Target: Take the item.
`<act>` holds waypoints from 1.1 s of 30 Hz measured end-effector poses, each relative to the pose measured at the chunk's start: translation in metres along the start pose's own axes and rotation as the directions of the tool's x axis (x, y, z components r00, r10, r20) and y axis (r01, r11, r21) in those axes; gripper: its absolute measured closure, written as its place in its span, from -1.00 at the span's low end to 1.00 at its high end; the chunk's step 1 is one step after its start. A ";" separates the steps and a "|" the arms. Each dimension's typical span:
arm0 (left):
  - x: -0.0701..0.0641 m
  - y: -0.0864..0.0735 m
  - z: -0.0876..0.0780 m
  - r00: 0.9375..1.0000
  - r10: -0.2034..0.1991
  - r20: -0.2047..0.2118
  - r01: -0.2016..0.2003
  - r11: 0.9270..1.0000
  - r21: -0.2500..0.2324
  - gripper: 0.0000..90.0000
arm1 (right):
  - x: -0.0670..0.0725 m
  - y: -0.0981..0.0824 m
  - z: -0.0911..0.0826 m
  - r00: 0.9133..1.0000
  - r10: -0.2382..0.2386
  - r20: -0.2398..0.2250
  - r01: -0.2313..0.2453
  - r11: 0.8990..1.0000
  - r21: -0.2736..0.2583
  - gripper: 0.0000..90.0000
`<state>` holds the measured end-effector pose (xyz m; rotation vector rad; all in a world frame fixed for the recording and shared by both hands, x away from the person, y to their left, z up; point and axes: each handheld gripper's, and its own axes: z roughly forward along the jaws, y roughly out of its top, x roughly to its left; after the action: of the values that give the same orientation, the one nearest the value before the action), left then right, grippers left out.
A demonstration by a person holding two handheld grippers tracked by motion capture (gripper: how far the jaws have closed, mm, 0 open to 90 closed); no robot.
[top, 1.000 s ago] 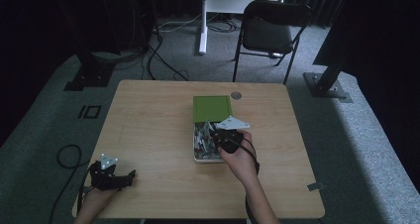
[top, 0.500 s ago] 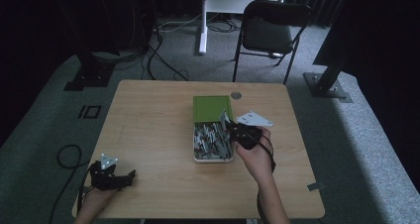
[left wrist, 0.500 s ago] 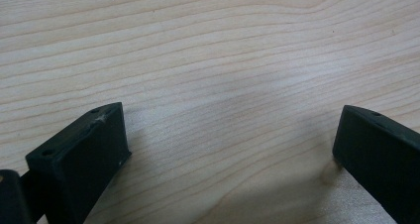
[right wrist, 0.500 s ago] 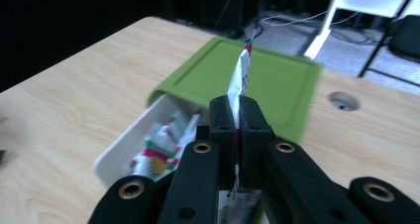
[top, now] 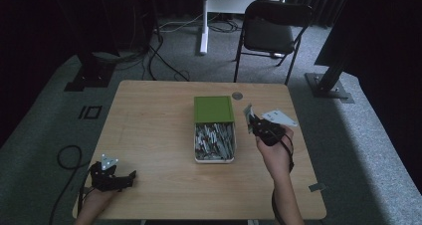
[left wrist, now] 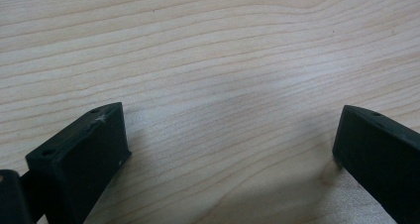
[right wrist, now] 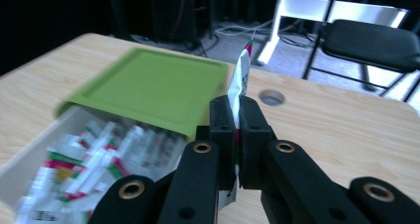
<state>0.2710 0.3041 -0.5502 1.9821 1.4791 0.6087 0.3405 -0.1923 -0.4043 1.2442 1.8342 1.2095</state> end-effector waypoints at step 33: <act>0.000 0.000 0.000 1.000 -0.001 0.000 0.001 1.000 -0.001 -0.97 | -0.041 -0.074 0.098 0.974 0.212 0.084 -0.220 0.969 0.113 0.94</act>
<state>0.2710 0.3040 -0.5502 1.9809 1.4795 0.6089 0.4116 -0.2073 -0.5114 1.5696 1.7776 1.1638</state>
